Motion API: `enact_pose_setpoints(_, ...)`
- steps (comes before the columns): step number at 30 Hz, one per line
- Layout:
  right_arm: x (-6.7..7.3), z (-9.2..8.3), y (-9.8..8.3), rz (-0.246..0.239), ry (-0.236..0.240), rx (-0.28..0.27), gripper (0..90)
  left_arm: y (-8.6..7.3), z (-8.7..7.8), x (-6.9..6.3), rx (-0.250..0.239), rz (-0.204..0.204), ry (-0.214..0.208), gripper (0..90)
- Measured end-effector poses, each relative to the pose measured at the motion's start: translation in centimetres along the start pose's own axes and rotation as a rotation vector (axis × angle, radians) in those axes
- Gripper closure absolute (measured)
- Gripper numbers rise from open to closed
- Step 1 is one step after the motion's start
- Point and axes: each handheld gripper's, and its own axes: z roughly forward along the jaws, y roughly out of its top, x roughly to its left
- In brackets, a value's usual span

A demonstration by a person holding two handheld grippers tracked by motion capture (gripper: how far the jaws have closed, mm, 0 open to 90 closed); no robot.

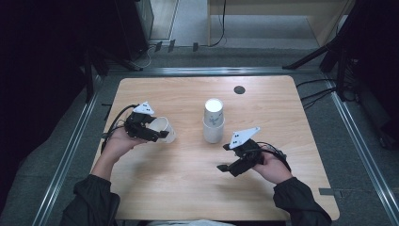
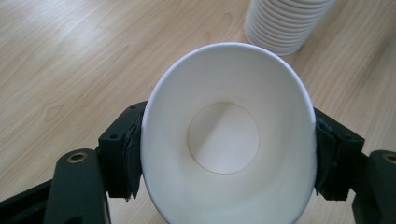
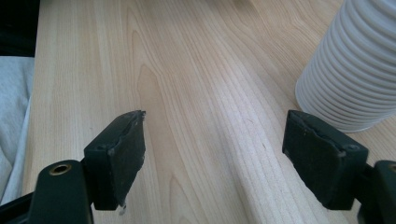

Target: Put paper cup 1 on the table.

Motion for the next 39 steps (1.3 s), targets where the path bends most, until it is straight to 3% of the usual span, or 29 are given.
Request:
enact_pose_setpoints(10,0.0,0.2,-0.1,0.007,0.000,0.015,21.7,-0.7,-1.0,1.7,0.031,-0.049,0.091,25.7)
enact_pose_setpoints(17,-0.1,0.4,-0.2,-0.008,-0.007,0.024,21.8,-1.8,-1.3,3.6,0.068,-0.135,0.157,24.5)
enact_pose_setpoints(19,0.0,0.5,-0.2,-0.012,-0.005,0.026,22.0,-1.9,-1.2,3.9,0.085,-0.146,0.192,24.5)
enact_pose_setpoints(27,0.1,0.6,-0.2,-0.029,0.000,0.026,22.8,-2.4,-0.8,4.5,0.136,-0.156,0.243,24.6)
enact_pose_setpoints(39,0.2,0.7,-0.2,-0.048,-0.001,0.020,24.8,-2.4,0.0,4.3,0.168,-0.133,0.260,23.9)
